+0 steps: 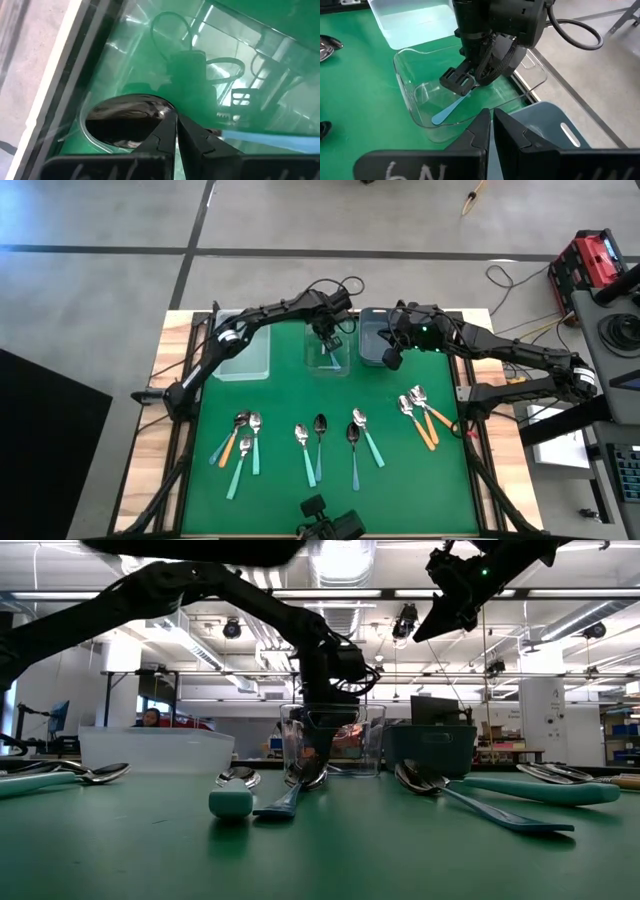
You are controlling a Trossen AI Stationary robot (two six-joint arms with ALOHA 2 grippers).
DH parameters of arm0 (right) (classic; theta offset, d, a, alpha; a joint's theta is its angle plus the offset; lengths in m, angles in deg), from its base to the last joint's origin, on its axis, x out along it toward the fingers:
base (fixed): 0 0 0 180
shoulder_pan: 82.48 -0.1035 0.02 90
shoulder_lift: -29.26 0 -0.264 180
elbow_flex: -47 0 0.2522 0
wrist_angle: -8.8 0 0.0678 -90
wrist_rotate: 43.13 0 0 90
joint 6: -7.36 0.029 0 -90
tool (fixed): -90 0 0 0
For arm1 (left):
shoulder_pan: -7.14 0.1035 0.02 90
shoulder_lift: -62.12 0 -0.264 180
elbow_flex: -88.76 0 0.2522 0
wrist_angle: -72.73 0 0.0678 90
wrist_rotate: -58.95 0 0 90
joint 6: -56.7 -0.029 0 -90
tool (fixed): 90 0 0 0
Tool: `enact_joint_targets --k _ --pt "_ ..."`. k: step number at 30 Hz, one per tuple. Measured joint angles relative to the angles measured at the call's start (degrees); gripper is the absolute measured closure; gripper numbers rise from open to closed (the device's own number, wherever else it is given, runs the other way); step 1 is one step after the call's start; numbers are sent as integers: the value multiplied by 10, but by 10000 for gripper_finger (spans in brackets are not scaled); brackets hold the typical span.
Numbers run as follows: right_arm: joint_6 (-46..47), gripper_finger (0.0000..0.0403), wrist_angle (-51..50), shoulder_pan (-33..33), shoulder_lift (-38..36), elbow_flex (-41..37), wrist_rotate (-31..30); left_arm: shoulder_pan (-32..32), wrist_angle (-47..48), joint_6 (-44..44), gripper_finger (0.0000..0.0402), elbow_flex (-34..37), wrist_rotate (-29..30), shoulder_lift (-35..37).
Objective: Sort silverware by color (type)
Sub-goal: Put the blue spoon into the transparent bin
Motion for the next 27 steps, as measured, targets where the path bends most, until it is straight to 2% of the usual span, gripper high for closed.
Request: enact_joint_targets --k 7,11,14,16,19,27 --pt "36 390 60 0 26 10 -4 -13 11 -41 401 -4 -5 72" --pt "29 390 61 1 78 49 -5 -14 9 -68 401 4 -5 121" --pt "17 390 58 1 125 91 -5 -12 -10 -83 401 39 -12 171" --pt "14 390 48 1 159 123 -5 -9 -37 -90 401 88 -24 214" --pt "-1 390 29 1 207 172 -5 -3 -106 -94 401 198 -38 291" --pt "-12 390 -23 9 336 306 -4 6 -392 -99 401 493 -43 510"
